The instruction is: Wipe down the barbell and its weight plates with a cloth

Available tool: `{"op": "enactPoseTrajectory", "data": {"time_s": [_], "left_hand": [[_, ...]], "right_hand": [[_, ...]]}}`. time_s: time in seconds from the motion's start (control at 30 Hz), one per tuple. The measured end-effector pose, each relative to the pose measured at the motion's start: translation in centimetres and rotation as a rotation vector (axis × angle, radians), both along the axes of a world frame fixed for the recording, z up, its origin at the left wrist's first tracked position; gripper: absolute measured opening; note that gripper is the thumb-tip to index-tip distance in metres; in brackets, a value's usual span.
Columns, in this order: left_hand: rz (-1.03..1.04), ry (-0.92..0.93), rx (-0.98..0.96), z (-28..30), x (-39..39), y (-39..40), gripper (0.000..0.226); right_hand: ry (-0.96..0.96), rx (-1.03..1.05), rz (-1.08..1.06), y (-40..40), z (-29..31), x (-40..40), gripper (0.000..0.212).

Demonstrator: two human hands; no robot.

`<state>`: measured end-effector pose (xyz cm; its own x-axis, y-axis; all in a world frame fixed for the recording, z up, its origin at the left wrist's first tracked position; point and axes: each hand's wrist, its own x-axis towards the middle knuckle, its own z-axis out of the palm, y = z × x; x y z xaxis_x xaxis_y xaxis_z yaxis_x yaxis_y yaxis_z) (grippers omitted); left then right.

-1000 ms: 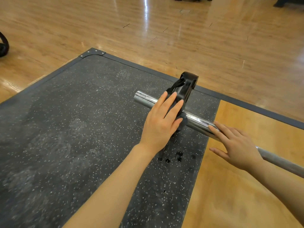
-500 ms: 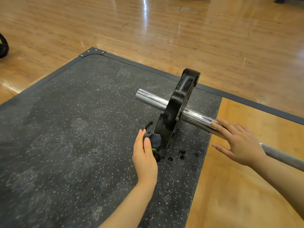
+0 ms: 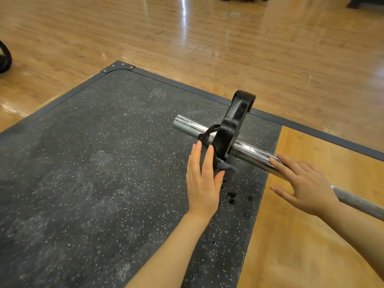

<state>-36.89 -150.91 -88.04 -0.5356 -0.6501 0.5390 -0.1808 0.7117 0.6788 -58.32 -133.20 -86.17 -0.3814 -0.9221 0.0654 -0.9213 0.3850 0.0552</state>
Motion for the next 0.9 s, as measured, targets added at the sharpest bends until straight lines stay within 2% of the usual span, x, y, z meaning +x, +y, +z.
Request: {"op": "enactPoseTrajectory", "data": {"time_s": [0.27,0.47,0.57,0.73,0.9], "left_hand": [[0.078,-0.117,0.037,-3.3,2.3,1.3,0.073],[0.025,-0.13,-0.224,-1.5,0.1,-0.4,0.054],[0.0,-0.135,-0.272,-2.9,0.5,-0.9,0.055],[0.025,-0.207,-0.144,-6.2,2.4,-0.1,0.083],[0.015,-0.15,-0.073,-5.2,2.0,0.1,0.084]], "right_hand": [[0.016,-0.001,0.0,-0.1,0.1,0.2,0.077],[0.011,0.003,-0.014,-0.3,0.2,0.0,0.078],[0.007,0.01,-0.016,-0.4,0.5,0.0,0.078],[0.012,0.012,-0.013,-0.5,0.7,0.2,0.078],[0.004,0.01,-0.011,-0.5,0.7,0.1,0.078]]}}
